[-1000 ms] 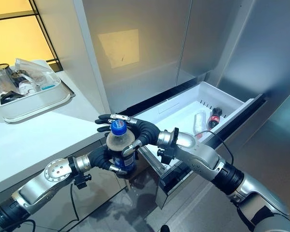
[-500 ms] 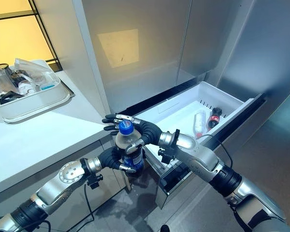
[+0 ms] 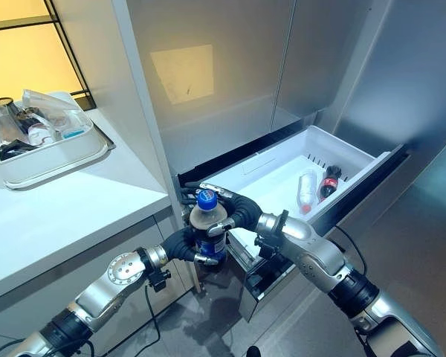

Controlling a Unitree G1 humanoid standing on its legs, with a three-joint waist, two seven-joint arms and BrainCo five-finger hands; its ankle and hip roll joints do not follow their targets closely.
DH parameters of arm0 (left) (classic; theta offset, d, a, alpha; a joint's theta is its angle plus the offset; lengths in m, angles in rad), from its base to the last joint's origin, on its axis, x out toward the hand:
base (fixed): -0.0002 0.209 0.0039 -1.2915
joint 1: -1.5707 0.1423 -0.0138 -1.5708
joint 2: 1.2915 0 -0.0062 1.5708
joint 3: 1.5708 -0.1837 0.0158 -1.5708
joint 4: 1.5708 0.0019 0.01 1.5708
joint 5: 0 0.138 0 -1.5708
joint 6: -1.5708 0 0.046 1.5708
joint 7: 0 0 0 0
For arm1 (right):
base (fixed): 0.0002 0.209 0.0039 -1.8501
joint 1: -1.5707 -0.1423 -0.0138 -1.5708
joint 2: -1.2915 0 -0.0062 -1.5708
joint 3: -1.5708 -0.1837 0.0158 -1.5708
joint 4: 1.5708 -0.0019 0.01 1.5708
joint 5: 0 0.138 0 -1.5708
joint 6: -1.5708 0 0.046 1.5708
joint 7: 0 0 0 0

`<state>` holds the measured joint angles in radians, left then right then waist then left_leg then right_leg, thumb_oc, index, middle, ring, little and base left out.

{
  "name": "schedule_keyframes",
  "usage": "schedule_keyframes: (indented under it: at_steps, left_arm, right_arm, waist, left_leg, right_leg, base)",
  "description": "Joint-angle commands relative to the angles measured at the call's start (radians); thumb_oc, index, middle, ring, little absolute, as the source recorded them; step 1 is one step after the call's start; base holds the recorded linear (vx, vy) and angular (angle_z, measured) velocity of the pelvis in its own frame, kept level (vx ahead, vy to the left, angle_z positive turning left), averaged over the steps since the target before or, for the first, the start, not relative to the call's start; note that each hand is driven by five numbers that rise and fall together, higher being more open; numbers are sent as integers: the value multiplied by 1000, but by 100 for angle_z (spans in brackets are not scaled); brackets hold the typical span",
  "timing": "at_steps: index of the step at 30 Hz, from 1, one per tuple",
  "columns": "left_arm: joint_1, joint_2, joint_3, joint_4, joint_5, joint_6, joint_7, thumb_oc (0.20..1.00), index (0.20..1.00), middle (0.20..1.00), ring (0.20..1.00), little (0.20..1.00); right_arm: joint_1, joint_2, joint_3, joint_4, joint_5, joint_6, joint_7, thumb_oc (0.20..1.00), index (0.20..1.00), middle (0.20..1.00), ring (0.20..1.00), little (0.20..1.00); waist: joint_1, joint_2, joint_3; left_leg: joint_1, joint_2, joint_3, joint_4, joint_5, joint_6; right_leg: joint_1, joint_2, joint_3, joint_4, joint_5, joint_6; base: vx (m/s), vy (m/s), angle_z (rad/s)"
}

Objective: Take the drinks into the refrigerator

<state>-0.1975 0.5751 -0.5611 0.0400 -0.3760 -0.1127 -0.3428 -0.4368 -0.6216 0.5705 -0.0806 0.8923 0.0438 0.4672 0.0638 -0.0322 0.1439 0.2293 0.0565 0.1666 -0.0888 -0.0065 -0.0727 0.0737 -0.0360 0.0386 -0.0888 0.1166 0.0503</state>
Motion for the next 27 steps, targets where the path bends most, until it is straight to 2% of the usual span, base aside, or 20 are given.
schedule_keyframes:
  at_steps: [1, 2, 3, 4, 5, 6, 7, 8, 16, 19, 23, 27]
  left_arm:
    - [-126, -3, 122, -21, -54, -75, 15, 200, 200, 200, 200, 200]
    - [-81, 52, 160, -96, -80, -74, 1, 200, 200, 200, 200, 200]
    - [-77, 54, 163, -101, -80, -71, 1, 200, 200, 200, 200, 200]
    - [-3, 143, 229, -185, -141, -66, -40, 200, 200, 200, 200, 200]
    - [3, 146, 233, -190, -142, -64, -40, 200, 200, 200, 200, 200]
    - [41, 206, 261, -253, -185, -60, -67, 200, 200, 200, 200, 200]
    - [43, 207, 263, -255, -185, -59, -67, 200, 200, 200, 200, 200]
    - [46, 243, 273, -298, -214, -60, -77, 200, 200, 200, 200, 200]
    - [17, 304, 309, -385, -326, -74, -60, 200, 200, 200, 200, 200]
    - [-5, 329, 320, -425, -382, -85, -45, 200, 200, 200, 200, 200]
    - [-33, 354, 316, -450, -408, -92, -37, 200, 200, 200, 200, 200]
    - [-73, 342, 285, -444, -407, -91, -28, 200, 200, 200, 200, 200]
  right_arm:
    - [-19, -32, -72, -174, 29, -60, 57, 1000, 1000, 1000, 1000, 1000]
    - [2, -64, -96, -190, 26, -64, 57, 1000, 1000, 1000, 1000, 1000]
    - [3, -63, -95, -191, 26, -64, 57, 1000, 1000, 1000, 1000, 1000]
    - [24, -106, -120, -184, 8, -64, 74, 1000, 1000, 1000, 1000, 1000]
    - [24, -104, -118, -184, 8, -64, 74, 1000, 1000, 1000, 1000, 1000]
    - [20, -155, -122, -185, -12, -68, 84, 1000, 1000, 1000, 1000, 1000]
    - [20, -154, -121, -184, -12, -68, 84, 1000, 1000, 1000, 1000, 1000]
    - [23, -167, -127, -156, -2, -73, 75, 1000, 1000, 1000, 1000, 1000]
    - [9, -201, -182, -171, 56, -97, 59, 1000, 1000, 1000, 1000, 1000]
    - [-25, -248, -198, -160, 70, -120, 44, 1000, 1000, 1000, 1000, 1000]
    - [-60, -269, -190, -135, 70, -136, 25, 1000, 1000, 1000, 1000, 1000]
    - [-100, -254, -165, -117, 58, -137, 19, 1000, 1000, 1000, 1000, 1000]
  waist:
    - [4, 1, -5]
    - [8, 1, -5]
    - [7, 1, -6]
    - [17, 1, -5]
    - [15, 0, -6]
    - [19, 1, -7]
    - [18, 1, -5]
    - [21, 1, -7]
    - [22, 1, -7]
    - [24, 1, -8]
    - [27, 0, -8]
    - [29, 0, -8]
  left_leg:
    - [-22, -27, -101, 2, -47, 42]
    - [-22, -28, -102, 2, -47, 42]
    - [-22, -28, -102, 2, -48, 42]
    - [-24, -28, -104, 2, -46, 40]
    - [-24, -28, -104, 2, -46, 40]
    - [-16, -25, -106, 2, -57, 38]
    - [-14, -25, -106, 2, -58, 38]
    - [-14, -26, -107, 2, -58, 38]
    - [-19, -26, -112, 2, -57, 37]
    - [-22, -27, -112, 2, -56, 36]
    - [-19, -27, -111, 2, -58, 35]
    - [-16, -26, -111, 2, -60, 35]
  right_leg:
    - [1, -27, -86, 139, -98, 57]
    - [3, -28, -87, 138, -96, 58]
    - [4, -28, -87, 138, -96, 59]
    - [5, -30, -89, 136, -95, 60]
    - [5, -30, -89, 136, -95, 60]
    - [13, -29, -93, 135, -102, 62]
    - [15, -29, -93, 135, -103, 62]
    - [17, -29, -96, 132, -103, 63]
    - [15, -32, -98, 131, -102, 64]
    - [16, -33, -101, 130, -102, 64]
    - [16, -33, -105, 131, -102, 65]
    - [19, -32, -104, 132, -104, 65]
  base:
    - [0, 0, 0]
    - [0, 0, 0]
    - [0, 0, 0]
    - [0, 0, 0]
    - [23, 12, -6]
    - [34, 5, -3]
    - [45, 1, -1]
    - [13, -4, 6]
    - [8, -1, 3]
    - [0, 0, 0]
    - [0, 0, 0]
    - [0, 0, 0]
